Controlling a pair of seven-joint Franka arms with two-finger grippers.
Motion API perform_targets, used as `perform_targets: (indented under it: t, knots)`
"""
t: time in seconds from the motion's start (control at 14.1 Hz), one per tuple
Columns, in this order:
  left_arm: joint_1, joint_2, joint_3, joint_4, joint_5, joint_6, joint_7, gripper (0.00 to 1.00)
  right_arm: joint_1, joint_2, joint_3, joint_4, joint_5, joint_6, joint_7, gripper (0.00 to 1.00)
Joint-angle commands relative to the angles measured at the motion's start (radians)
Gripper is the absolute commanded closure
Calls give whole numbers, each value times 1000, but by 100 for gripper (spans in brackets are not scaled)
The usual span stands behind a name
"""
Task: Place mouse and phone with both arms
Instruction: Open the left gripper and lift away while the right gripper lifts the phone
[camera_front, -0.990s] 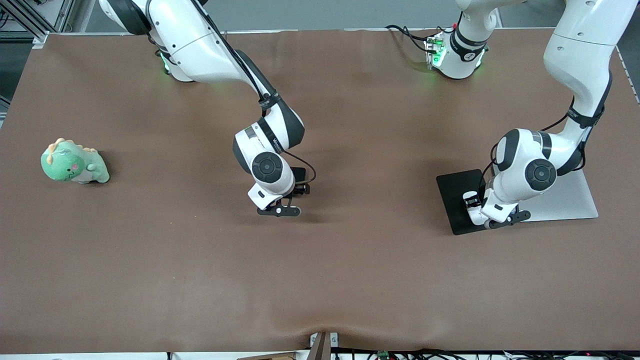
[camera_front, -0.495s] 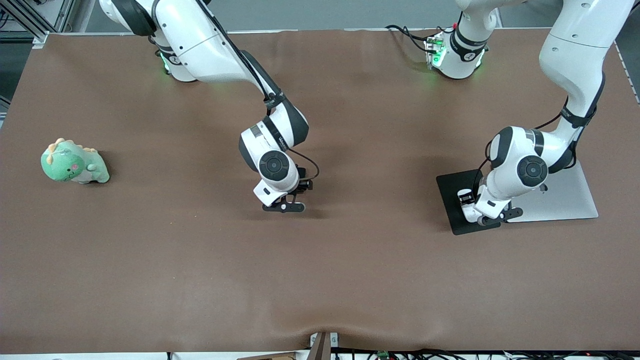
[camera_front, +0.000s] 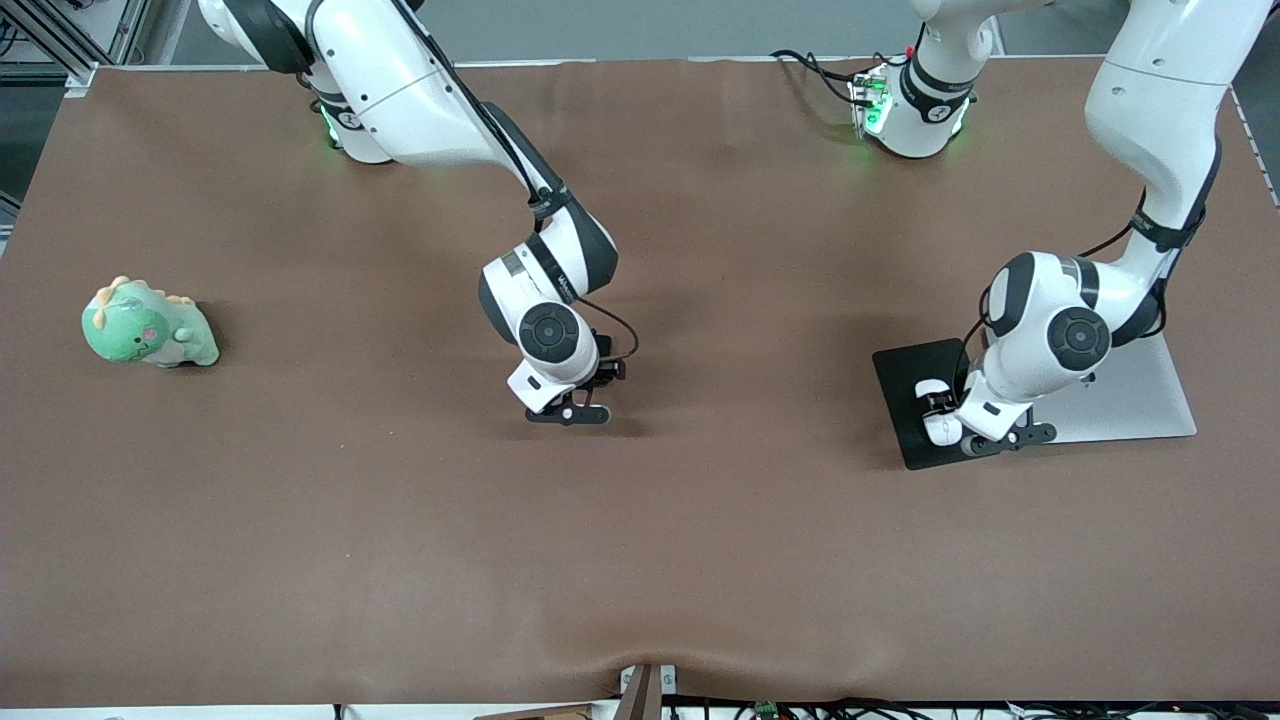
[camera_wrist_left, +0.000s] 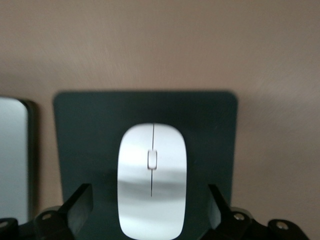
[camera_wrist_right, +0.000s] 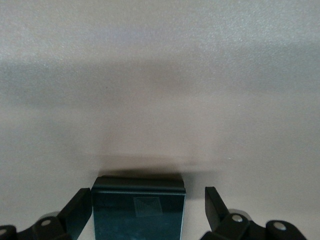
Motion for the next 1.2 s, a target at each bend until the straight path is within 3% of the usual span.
perform_targets:
  t: [0.0, 0.49, 0.57, 0.64, 0.71, 0.78, 0.85, 0.99, 1.13]
  knots:
    - [1, -90, -3, 19, 22, -91, 4, 0, 12, 10, -7, 2, 11, 14, 15, 0]
    - [1, -130, -28, 315, 11, -472, 11, 0, 18, 22, -7, -5, 11, 20, 19, 0]
    - [1, -132, -37, 355, 9, -510, 17, 0, 18, 21, -7, -5, 11, 17, 19, 14]
    - [3, -132, -39, 392, 9, -547, 20, 0, 18, 21, -4, -5, 11, 14, 19, 52]
    - [1, -133, -40, 431, 9, -587, 23, 0, 21, 21, -4, -7, 11, 14, 19, 74]
    - [-3, -139, -40, 470, 11, -619, 23, 0, 22, 19, -4, -7, 11, 14, 19, 86]
    - [-5, -146, -42, 507, 11, -654, 23, 0, 18, 16, -4, -7, 11, 11, 19, 94]
    - [-6, -172, -42, 531, 11, -688, 23, 0, -11, -22, -11, -5, 9, -24, 18, 100]
    - [-5, -204, -55, 532, 9, -690, 21, 0, -105, -86, -15, -7, 8, -83, -1, 100]
